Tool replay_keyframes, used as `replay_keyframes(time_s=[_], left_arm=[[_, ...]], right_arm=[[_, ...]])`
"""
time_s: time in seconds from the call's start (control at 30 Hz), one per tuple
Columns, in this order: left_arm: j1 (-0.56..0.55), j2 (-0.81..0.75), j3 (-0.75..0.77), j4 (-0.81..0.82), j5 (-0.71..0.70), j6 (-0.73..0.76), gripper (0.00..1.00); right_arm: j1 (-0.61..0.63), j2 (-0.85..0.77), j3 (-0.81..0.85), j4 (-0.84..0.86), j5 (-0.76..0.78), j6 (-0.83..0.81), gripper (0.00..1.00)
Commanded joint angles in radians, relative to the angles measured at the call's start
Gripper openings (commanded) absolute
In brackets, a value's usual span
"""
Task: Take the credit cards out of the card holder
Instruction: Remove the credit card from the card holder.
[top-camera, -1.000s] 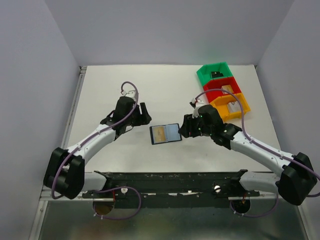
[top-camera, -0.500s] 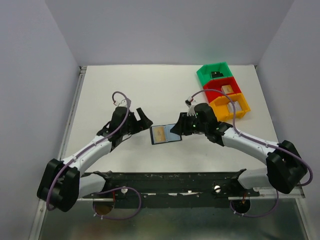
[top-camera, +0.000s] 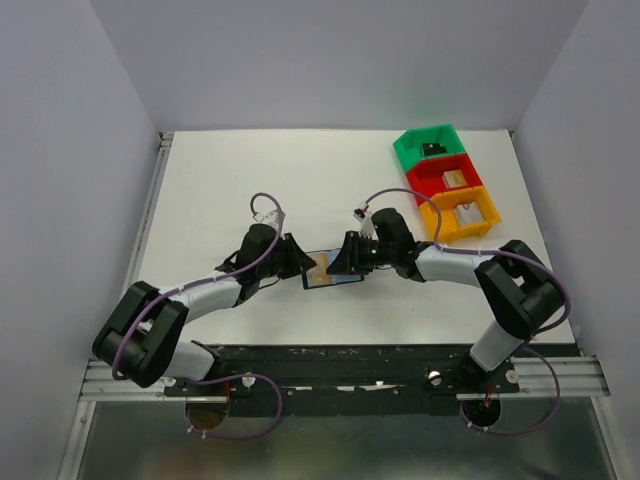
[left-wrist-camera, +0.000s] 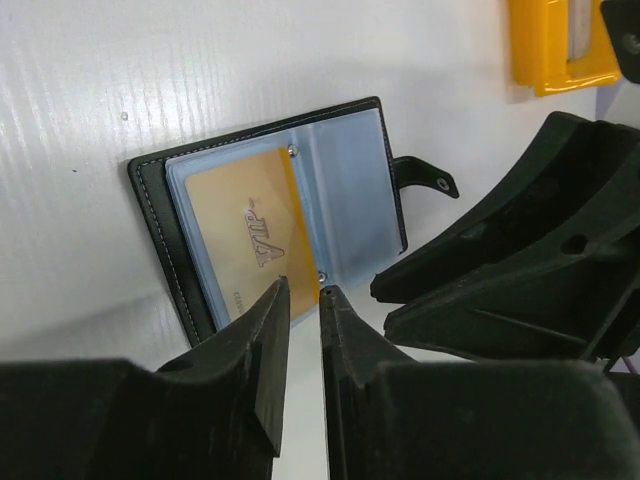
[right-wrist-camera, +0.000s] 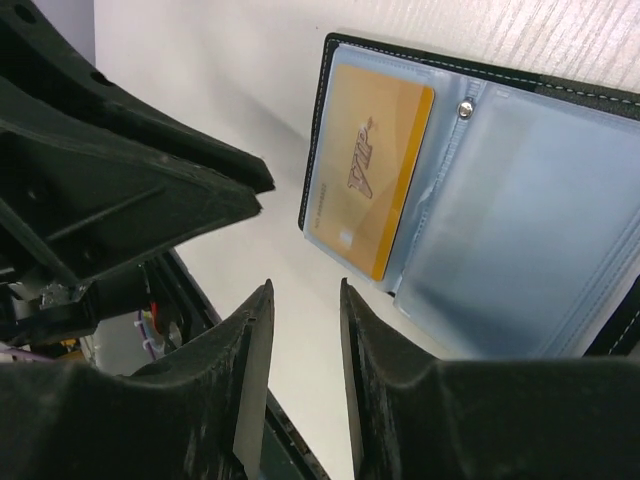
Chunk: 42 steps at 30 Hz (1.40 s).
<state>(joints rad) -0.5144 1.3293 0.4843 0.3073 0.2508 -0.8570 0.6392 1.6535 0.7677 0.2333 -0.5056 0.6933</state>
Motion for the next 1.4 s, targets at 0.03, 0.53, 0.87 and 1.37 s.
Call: replay_keyframes(time_s=[0.03, 0.53, 0.87, 1.37], left_arm=[[-0.022, 0.102, 0.053, 0.024, -0.018, -0.004, 0.29], [-0.026, 0.140, 0.062, -0.053, -0.094, 0.030, 0.24], [-0.026, 0.130, 0.059, -0.096, -0.130, 0.052, 0.20], [-0.026, 0.149, 0.062, -0.120, -0.137, 0.070, 0.12]], right_arm=[[-0.013, 0.057, 0.033, 0.078, -0.036, 0.029, 0.40], [-0.033, 0.134, 0.071, 0.064, -0.014, 0.052, 0.30], [-0.039, 0.172, 0.091, 0.054, -0.013, 0.057, 0.29], [-0.046, 0.207, 0.107, 0.023, -0.013, 0.043, 0.29]])
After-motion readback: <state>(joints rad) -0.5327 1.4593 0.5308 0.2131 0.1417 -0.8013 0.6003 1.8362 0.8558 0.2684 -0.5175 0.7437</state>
